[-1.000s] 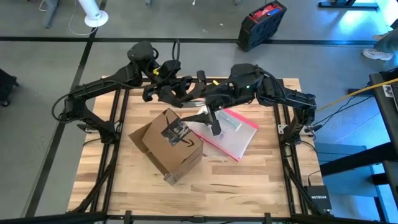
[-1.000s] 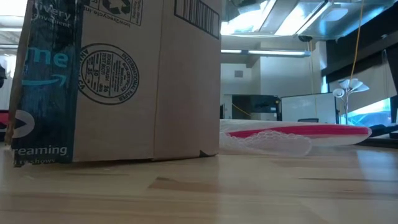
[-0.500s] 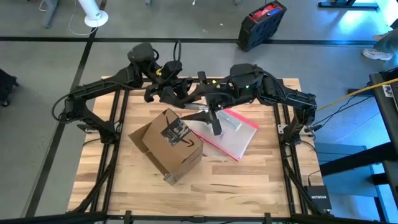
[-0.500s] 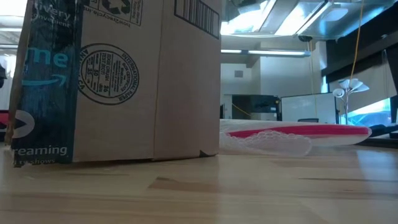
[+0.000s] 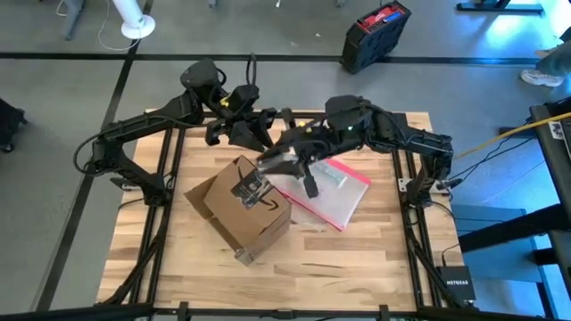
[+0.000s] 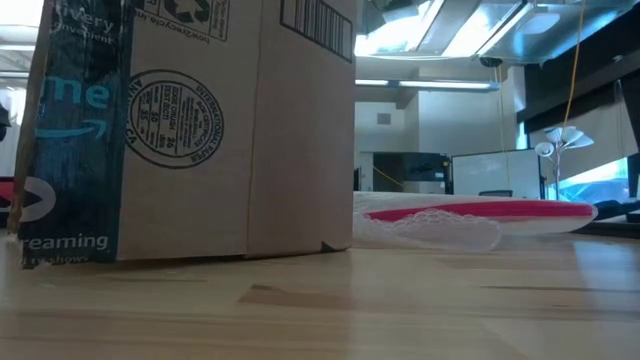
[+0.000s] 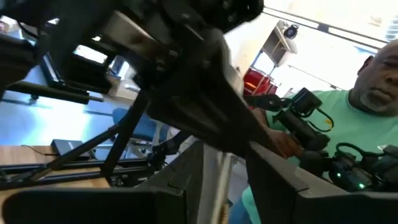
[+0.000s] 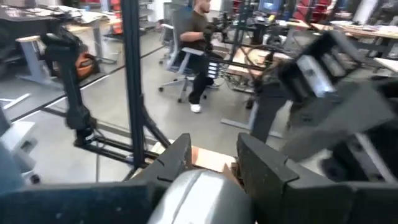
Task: Unpack boxes
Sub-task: Break down the cardboard box with the gray cutter until it is fully flat
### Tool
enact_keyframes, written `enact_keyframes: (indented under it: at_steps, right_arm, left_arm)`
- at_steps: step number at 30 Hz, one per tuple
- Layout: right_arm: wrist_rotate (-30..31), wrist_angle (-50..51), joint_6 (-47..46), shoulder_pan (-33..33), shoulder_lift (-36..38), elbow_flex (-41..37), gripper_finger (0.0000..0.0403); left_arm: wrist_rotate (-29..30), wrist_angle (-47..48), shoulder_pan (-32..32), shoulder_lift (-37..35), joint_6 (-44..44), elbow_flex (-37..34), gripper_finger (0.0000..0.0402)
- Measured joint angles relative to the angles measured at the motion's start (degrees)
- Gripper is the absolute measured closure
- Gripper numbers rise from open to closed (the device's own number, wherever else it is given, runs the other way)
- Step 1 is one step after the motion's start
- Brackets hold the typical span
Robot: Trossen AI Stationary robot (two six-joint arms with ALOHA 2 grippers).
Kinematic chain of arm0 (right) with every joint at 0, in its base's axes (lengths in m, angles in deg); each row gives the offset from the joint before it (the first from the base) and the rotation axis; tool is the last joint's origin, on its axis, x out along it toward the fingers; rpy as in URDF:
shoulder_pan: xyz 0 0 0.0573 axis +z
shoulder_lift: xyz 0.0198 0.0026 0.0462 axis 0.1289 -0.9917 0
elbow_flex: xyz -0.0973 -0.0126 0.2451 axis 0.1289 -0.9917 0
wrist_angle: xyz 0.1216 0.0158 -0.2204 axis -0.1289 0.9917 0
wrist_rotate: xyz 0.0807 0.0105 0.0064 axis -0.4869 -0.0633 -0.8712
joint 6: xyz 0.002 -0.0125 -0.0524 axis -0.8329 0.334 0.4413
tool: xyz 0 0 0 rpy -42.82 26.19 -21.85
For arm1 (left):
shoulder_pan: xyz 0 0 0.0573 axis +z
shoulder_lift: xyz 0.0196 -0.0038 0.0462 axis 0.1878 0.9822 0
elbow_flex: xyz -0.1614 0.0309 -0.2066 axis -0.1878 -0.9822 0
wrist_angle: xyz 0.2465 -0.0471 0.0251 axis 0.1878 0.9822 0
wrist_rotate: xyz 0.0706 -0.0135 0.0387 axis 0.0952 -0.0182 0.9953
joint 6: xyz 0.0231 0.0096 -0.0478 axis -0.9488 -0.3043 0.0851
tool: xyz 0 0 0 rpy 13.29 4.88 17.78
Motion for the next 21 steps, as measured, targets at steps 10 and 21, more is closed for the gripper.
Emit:
enact_keyframes:
  at_steps: [10,21]
  right_arm:
    - [1.70,3.06,-2.06,-0.02,1.18,0.00,0.0288]
    - [12.07,5.73,-7.77,-0.09,5.20,0.15,0.0291]
  left_arm:
    - [-2.97,4.71,1.66,0.00,-3.64,-0.02,0.0303]
    - [-0.38,10.23,2.85,0.00,-14.32,-0.04,0.0231]
